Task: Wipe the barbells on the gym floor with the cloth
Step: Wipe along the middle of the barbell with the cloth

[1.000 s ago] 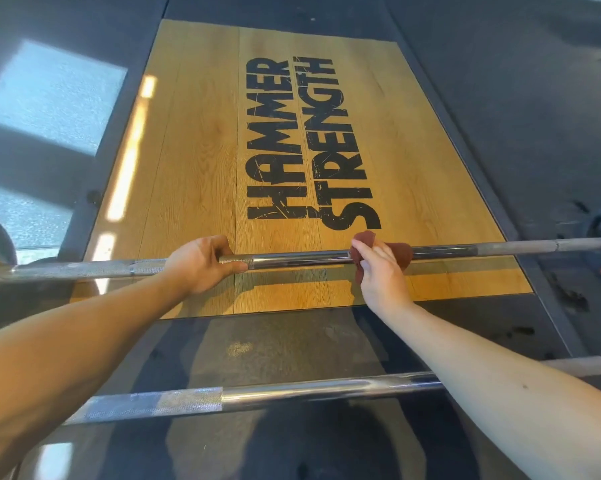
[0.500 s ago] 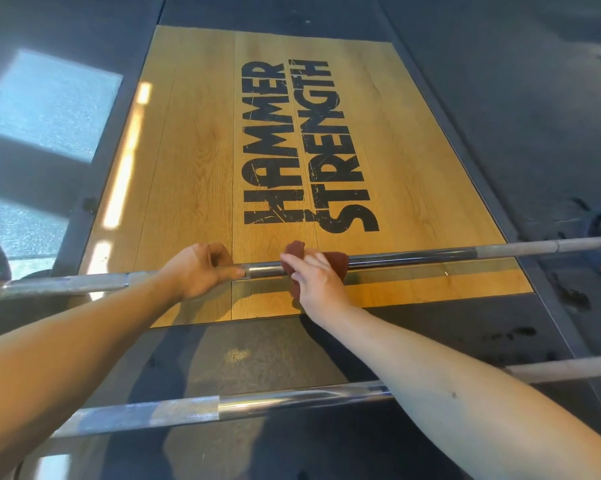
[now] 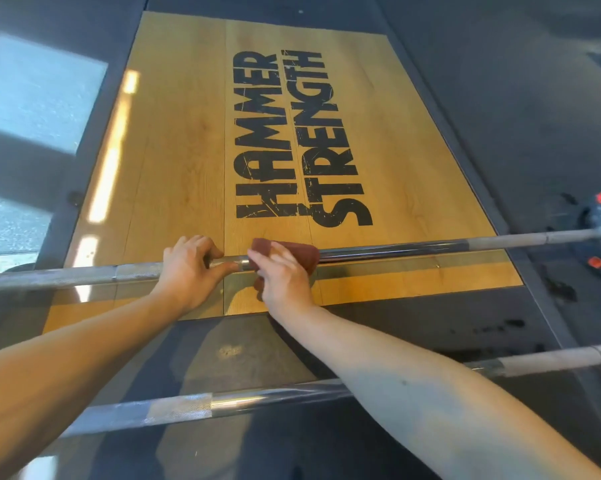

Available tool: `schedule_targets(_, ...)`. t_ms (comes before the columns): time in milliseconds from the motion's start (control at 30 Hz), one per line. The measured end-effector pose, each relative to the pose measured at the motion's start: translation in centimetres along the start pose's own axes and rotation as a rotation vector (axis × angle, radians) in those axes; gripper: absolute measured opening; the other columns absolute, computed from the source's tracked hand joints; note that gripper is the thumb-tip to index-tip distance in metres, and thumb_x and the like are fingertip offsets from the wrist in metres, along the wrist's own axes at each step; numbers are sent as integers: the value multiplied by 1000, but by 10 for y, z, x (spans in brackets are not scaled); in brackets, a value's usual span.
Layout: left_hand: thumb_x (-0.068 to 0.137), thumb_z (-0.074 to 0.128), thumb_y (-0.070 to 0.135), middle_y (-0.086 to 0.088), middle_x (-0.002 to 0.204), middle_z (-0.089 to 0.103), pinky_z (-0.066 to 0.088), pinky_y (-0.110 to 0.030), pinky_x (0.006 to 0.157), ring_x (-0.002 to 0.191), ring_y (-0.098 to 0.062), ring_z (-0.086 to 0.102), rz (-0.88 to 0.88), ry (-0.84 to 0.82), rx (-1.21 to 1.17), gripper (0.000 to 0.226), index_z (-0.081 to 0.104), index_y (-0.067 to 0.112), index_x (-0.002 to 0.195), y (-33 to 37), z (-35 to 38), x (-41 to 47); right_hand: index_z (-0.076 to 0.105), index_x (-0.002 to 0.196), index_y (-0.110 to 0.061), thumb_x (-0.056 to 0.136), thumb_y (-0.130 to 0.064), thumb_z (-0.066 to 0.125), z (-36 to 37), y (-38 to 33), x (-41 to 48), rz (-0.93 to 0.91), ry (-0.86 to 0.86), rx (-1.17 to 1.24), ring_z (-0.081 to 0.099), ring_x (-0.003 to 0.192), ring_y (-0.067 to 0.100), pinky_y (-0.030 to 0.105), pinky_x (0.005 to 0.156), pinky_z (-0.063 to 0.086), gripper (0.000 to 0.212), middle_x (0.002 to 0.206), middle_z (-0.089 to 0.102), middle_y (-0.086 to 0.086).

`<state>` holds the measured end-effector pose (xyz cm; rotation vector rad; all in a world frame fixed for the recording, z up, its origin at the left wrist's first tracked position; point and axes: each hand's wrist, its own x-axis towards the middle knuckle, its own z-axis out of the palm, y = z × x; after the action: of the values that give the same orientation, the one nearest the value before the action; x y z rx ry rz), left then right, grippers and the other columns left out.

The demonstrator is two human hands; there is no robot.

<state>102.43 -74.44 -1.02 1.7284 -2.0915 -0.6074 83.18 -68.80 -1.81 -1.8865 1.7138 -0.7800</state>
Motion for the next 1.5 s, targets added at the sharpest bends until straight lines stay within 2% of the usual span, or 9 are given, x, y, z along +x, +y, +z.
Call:
schedule_targets(67,81,77,53,4,89,61,36,-44,82,91,-23,49,3,1,-14,36,63,19,83,0,0,1,63,137,-8,92,14,57,3,-2,8,-20,-36,22,42,141,35,43,114,43,51,131,66,19)
schedule_targets(300,86,74,49,5,89,58,35,-45,80,89,-23,48,70,62,50,27,60,26,85,-3,5,-5,55,146,-20,100,7,54,-67,65,-12,-22,-65,-92,29,143,3,-2,108,16,54,143,58,11)
schedule_targets(400,85,74,48,4,89,58,33,-45,81,89,-23,48,83,77,68,28,63,22,88,-5,7,-5,50,149,-29,104,-1,49,-108,111,-25,117,-2,-130,20,139,-9,25,123,25,52,155,46,3)
schedule_targets(467,85,74,48,4,89,58,33,-45,81,89,-24,48,83,76,73,29,63,21,88,-4,7,-4,48,149,-30,107,-9,45,-141,140,-30,235,66,-186,18,150,5,37,126,20,48,158,41,0)
schedule_targets(667,83,71,54,5,89,58,30,-43,80,91,-23,48,60,52,72,32,59,25,86,-4,5,0,49,149,-24,109,-13,40,-208,198,-40,516,272,-174,33,149,21,38,124,23,42,158,40,-2)
schedule_targets(900,84,74,50,4,92,58,29,-42,82,94,-23,47,34,23,50,31,59,23,86,0,1,3,57,137,-24,108,-11,43,-156,160,-20,602,521,-27,40,145,22,48,120,36,35,157,39,-2)
schedule_targets(1033,84,75,49,4,91,58,27,-41,79,94,-25,48,50,31,47,31,57,23,84,0,3,3,60,135,-21,106,-7,45,-95,100,-20,401,366,16,26,148,6,31,124,21,36,161,35,-1)
schedule_targets(1200,85,73,50,4,93,58,27,-41,81,95,-23,47,42,10,49,32,58,23,87,0,1,5,57,142,-17,105,-5,48,-37,36,-11,158,90,53,22,152,13,21,118,7,41,156,43,2)
schedule_targets(1500,79,79,51,3,95,57,29,-43,84,95,-22,48,80,-42,102,39,55,24,93,1,-2,-1,51,147,-22,104,-12,52,-80,76,-12,31,-77,-186,38,137,22,43,107,47,44,139,55,6)
